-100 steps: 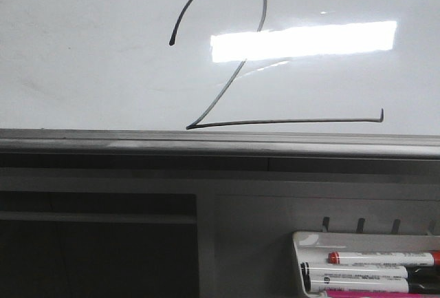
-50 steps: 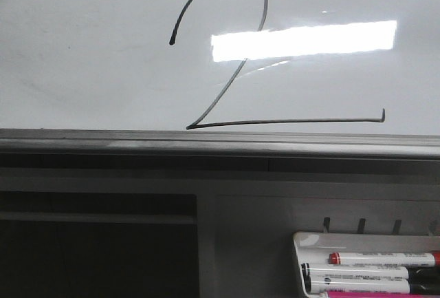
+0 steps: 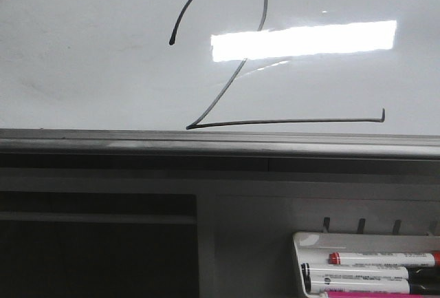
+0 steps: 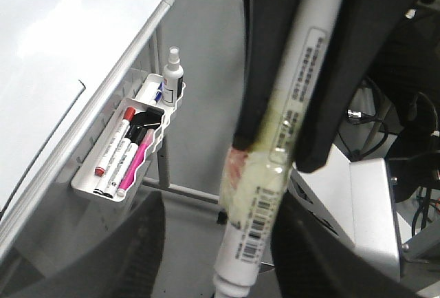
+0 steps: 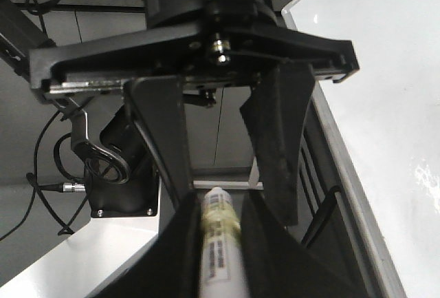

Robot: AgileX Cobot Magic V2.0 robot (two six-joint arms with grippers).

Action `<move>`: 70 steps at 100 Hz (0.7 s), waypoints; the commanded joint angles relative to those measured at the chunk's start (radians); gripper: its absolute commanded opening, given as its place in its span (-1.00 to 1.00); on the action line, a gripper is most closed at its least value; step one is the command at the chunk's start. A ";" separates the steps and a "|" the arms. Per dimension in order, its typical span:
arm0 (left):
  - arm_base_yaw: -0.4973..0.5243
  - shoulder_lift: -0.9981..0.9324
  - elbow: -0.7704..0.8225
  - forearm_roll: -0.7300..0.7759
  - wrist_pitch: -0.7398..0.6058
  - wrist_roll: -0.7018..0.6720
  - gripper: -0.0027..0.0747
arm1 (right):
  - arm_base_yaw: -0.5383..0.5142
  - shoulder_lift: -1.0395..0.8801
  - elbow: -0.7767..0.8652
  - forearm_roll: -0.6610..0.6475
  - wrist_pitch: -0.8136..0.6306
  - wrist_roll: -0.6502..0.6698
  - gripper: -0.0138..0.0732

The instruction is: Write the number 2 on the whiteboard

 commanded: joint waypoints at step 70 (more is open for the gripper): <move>0.002 0.043 -0.033 -0.063 -0.086 0.004 -0.98 | 0.010 -0.013 -0.037 0.026 -0.123 -0.009 -0.16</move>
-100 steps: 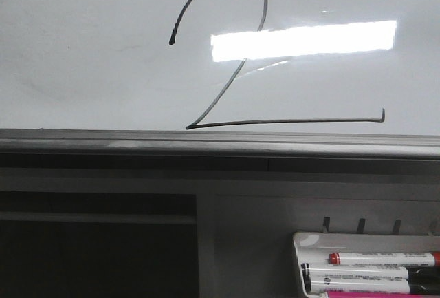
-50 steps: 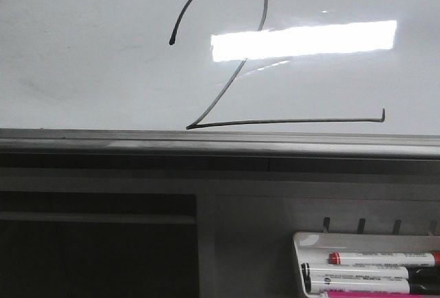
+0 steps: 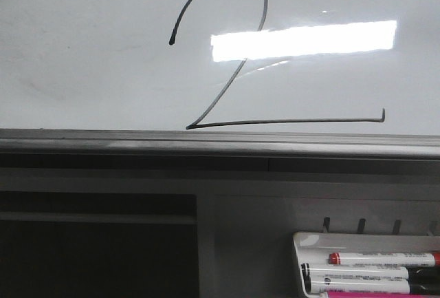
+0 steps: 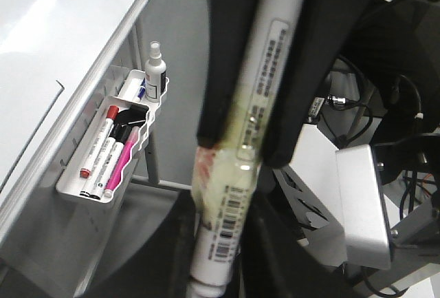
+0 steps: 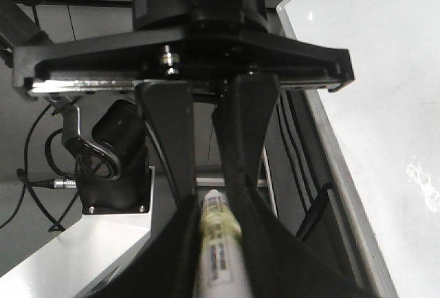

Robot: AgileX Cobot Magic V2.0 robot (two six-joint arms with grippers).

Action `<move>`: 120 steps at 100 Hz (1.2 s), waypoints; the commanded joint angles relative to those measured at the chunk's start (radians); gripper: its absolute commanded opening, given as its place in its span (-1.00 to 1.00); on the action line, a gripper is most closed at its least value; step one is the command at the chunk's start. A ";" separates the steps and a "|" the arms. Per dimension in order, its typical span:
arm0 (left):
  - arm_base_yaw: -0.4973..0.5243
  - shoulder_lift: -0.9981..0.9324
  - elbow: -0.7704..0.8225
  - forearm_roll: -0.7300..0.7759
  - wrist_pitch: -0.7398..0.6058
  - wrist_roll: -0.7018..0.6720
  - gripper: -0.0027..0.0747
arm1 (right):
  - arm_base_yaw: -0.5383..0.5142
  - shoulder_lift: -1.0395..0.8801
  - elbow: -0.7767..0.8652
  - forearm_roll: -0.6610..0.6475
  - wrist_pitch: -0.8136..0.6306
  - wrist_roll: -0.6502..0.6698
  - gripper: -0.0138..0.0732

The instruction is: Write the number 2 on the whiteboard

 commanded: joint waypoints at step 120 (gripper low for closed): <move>-0.161 0.463 0.211 -0.023 -1.442 -0.234 -0.98 | -0.490 -0.407 0.292 -0.025 -0.101 0.056 -0.84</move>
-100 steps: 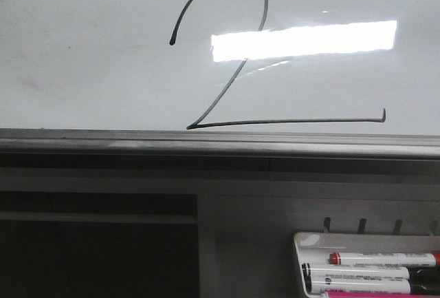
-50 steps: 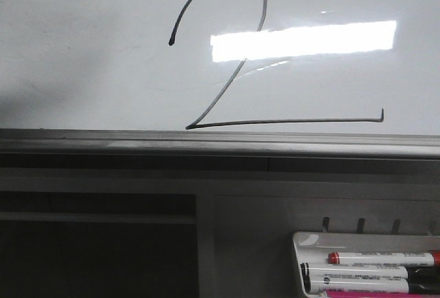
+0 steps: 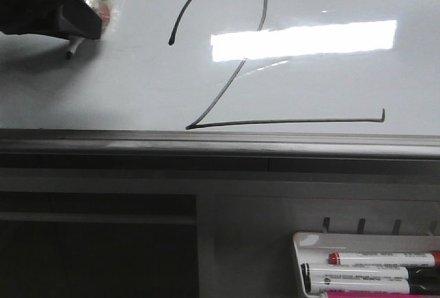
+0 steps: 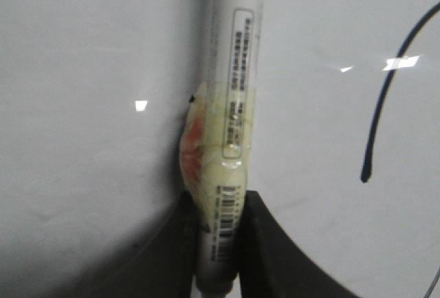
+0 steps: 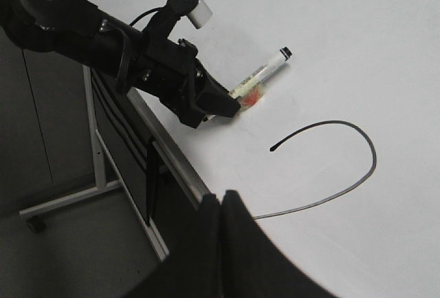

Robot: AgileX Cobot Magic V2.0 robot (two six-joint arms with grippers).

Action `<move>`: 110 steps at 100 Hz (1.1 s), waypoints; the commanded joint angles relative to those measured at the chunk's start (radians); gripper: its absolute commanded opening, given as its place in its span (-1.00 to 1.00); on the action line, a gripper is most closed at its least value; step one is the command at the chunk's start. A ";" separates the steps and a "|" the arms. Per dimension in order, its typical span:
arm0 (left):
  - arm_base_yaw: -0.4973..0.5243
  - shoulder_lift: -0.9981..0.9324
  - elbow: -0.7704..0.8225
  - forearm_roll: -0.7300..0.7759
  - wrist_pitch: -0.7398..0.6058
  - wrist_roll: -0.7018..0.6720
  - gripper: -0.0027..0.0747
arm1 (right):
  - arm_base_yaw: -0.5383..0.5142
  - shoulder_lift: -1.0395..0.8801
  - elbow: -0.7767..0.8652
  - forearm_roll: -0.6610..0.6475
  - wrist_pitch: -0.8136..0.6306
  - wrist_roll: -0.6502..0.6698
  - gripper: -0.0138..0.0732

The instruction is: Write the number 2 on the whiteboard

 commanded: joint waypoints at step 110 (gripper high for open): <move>-0.111 0.130 -0.034 0.052 -0.282 -0.274 -0.98 | -0.007 -0.001 -0.016 0.139 -0.101 0.018 -0.85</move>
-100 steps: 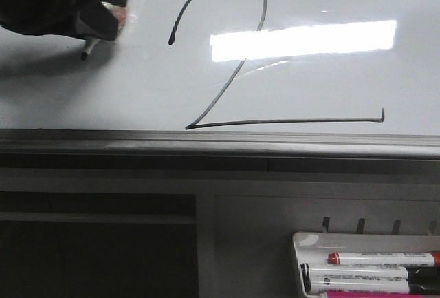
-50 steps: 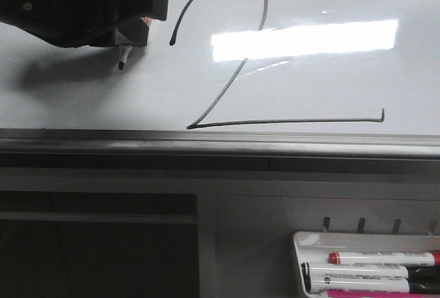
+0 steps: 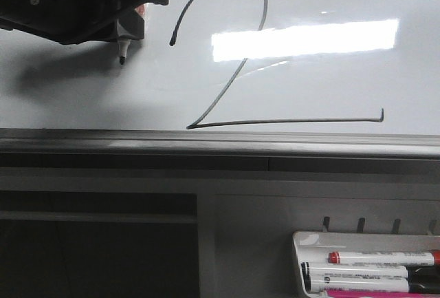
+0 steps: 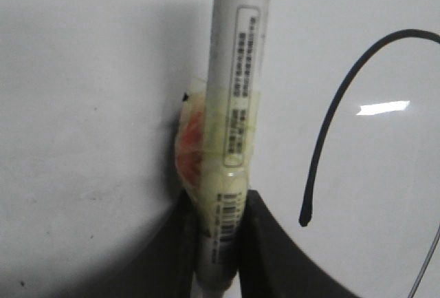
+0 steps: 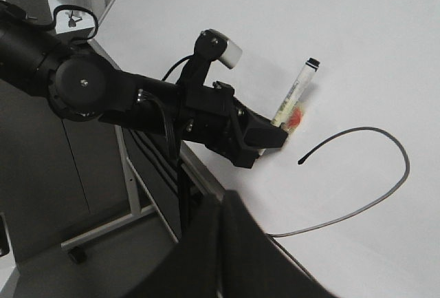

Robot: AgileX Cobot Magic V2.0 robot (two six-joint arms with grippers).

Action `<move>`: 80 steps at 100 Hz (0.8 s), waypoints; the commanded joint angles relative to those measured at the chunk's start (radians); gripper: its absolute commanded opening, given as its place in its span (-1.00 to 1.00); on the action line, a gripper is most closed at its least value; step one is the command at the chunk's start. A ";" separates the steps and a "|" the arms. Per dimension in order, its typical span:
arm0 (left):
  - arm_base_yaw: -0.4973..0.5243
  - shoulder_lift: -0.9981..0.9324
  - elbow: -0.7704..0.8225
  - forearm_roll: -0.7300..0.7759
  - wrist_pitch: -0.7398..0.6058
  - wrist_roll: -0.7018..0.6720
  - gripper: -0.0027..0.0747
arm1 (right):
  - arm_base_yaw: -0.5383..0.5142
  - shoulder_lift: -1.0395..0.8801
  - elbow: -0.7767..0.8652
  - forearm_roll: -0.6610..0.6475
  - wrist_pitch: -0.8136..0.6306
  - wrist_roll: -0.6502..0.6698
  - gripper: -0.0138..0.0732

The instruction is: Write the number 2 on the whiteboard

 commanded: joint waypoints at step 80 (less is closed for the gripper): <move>0.013 0.000 -0.019 -0.040 -0.003 -0.014 -0.37 | -0.007 -0.001 -0.025 0.066 -0.063 0.001 -0.85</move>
